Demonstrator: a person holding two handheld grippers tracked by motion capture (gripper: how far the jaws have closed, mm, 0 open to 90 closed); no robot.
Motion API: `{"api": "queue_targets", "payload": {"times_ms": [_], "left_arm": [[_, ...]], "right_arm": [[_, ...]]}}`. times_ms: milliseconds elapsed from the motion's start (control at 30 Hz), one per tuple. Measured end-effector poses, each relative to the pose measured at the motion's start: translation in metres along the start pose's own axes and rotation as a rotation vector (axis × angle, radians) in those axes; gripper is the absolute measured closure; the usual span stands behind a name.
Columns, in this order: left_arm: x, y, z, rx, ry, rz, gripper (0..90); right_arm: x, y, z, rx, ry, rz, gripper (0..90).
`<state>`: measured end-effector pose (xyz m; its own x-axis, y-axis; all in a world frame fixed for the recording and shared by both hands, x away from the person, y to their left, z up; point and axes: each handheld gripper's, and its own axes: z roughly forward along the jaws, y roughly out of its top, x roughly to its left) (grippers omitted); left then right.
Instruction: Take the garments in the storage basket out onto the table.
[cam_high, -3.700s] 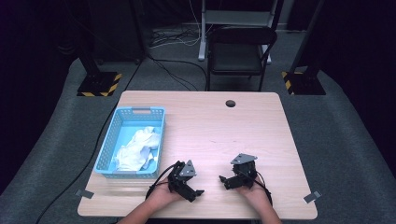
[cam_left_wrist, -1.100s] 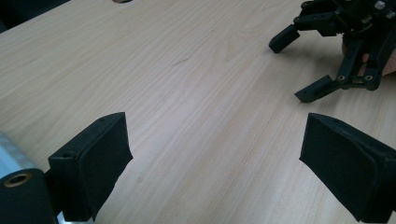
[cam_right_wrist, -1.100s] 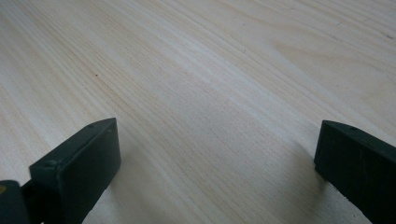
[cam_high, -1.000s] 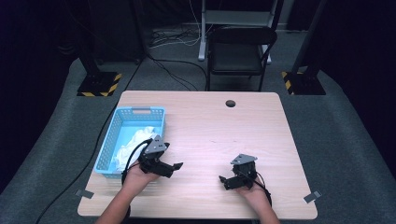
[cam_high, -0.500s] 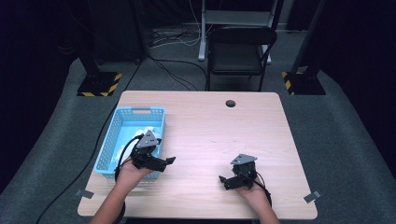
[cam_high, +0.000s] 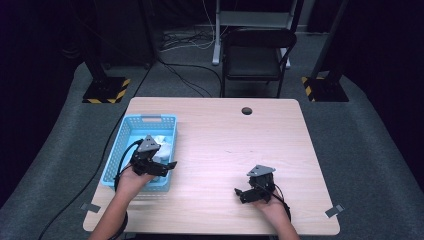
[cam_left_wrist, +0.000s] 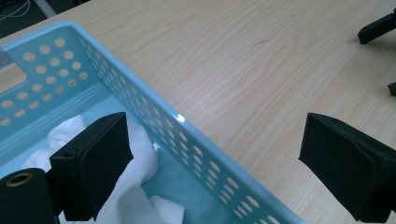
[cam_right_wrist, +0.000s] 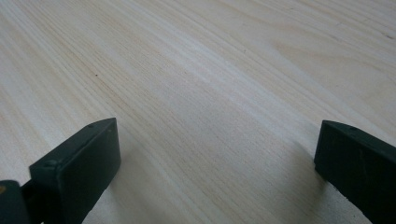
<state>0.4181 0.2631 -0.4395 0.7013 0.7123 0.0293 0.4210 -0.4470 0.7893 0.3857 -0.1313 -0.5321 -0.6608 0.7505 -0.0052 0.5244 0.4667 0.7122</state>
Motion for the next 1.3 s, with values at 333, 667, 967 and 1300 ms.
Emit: {"api": "queue_targets", "payload": {"times_ms": [333,667,967,1300], "left_arm": [[0.017,-0.007,-0.001,0.033,0.062,-0.018,8.1],[0.031,-0.014,0.001,0.086,0.113,-0.037,8.1],[0.040,-0.016,0.002,0.103,0.103,-0.072,7.9],[0.044,-0.015,0.015,0.170,0.095,-0.080,7.8]], "right_arm": [[0.000,0.000,0.000,0.000,0.000,-0.001,0.0],[0.000,0.000,0.000,0.000,0.000,0.000,0.0],[0.000,0.000,0.000,0.000,0.001,-0.001,0.0],[0.000,0.000,0.000,0.001,0.001,-0.001,0.0]]}}
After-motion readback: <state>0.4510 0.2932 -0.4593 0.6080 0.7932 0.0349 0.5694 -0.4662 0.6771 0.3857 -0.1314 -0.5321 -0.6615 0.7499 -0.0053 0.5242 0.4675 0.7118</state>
